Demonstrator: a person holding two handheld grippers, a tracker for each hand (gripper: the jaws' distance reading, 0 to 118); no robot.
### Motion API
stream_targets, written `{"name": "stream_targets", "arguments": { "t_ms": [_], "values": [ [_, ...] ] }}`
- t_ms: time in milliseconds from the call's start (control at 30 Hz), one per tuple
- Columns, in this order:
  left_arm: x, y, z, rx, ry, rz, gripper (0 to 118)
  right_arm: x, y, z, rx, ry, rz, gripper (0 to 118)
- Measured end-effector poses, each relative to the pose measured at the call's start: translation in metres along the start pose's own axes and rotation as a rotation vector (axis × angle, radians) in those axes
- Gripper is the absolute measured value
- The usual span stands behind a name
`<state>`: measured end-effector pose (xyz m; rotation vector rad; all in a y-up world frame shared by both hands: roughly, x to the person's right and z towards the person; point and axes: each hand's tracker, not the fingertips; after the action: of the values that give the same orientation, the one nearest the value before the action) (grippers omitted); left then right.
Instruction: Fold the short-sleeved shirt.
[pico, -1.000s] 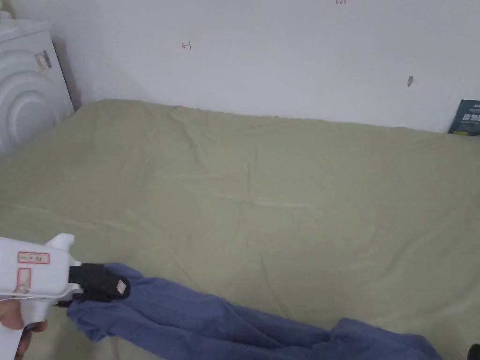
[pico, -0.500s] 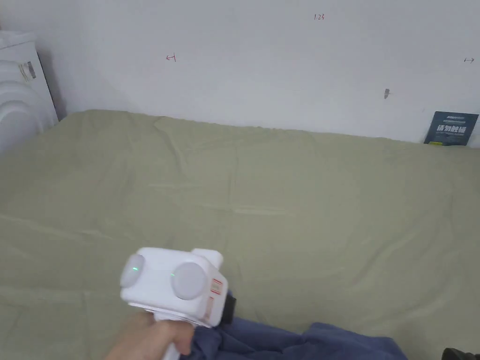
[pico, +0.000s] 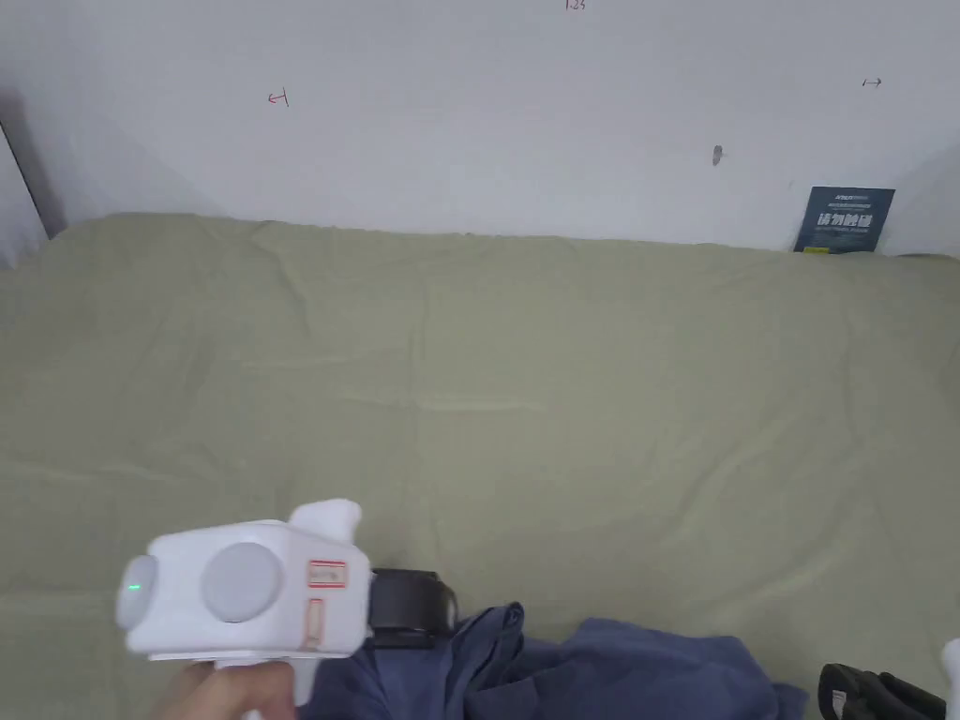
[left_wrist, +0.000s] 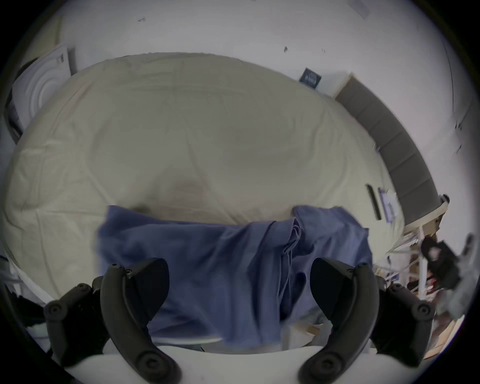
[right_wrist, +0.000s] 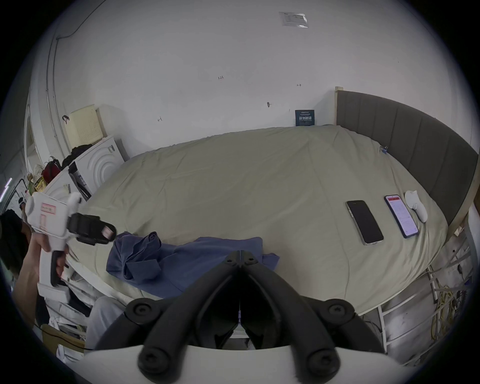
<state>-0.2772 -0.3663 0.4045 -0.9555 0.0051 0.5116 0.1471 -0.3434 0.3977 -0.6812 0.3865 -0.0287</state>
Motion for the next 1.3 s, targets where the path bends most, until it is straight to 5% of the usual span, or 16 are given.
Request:
{"name": "stream_targets", "arguments": {
  "t_ms": [33,67,133,367,467,567,767,933,967,1000,1033,1100,1300],
  "values": [
    [-0.014,0.000,0.010,0.022,0.018,0.000,22,0.000,-0.001,-0.002,-0.004,0.005,-0.004,0],
    [-0.023,0.001,0.011,0.021,0.035,-0.005,0,-0.001,-0.001,-0.003,-0.006,0.007,-0.009,0],
    [-0.036,-0.003,-0.007,-0.004,0.056,0.059,0,-0.002,-0.002,-0.006,-0.010,0.028,-0.021,0],
    [0.011,-0.035,-0.105,-0.148,-0.278,0.092,0,-0.002,-0.008,-0.002,-0.028,0.046,-0.047,0],
    [0.018,-0.045,-0.137,-0.181,-0.153,0.024,0,0.001,-0.010,-0.001,-0.040,0.029,-0.040,0],
    [0.004,-0.033,-0.114,-0.191,-0.248,0.132,0,0.005,-0.010,0.002,-0.040,0.028,-0.049,0],
    [-0.047,-0.010,-0.006,-0.038,-0.146,0.053,0,0.000,-0.005,-0.005,-0.041,0.037,-0.055,0],
    [-0.114,-0.012,0.004,-0.065,-0.086,0.057,0,-0.015,-0.002,-0.012,-0.051,0.055,-0.037,0],
    [-0.122,-0.012,-0.006,-0.082,-0.142,0.069,13,-0.017,-0.002,-0.014,-0.057,0.059,-0.034,0],
    [-0.127,-0.012,-0.012,-0.089,-0.193,0.095,69,-0.019,-0.002,-0.015,-0.063,0.060,-0.035,0],
    [-0.133,-0.011,-0.020,-0.118,-0.263,0.114,114,-0.022,-0.002,-0.016,-0.068,0.064,-0.037,0],
    [-0.134,-0.015,-0.038,-0.162,-0.347,0.066,115,-0.025,-0.002,-0.018,-0.077,0.071,-0.042,0],
    [-0.130,-0.004,-0.091,-0.154,-0.529,0.241,110,-0.024,-0.002,-0.024,-0.101,0.063,-0.049,0]
  ]
}}
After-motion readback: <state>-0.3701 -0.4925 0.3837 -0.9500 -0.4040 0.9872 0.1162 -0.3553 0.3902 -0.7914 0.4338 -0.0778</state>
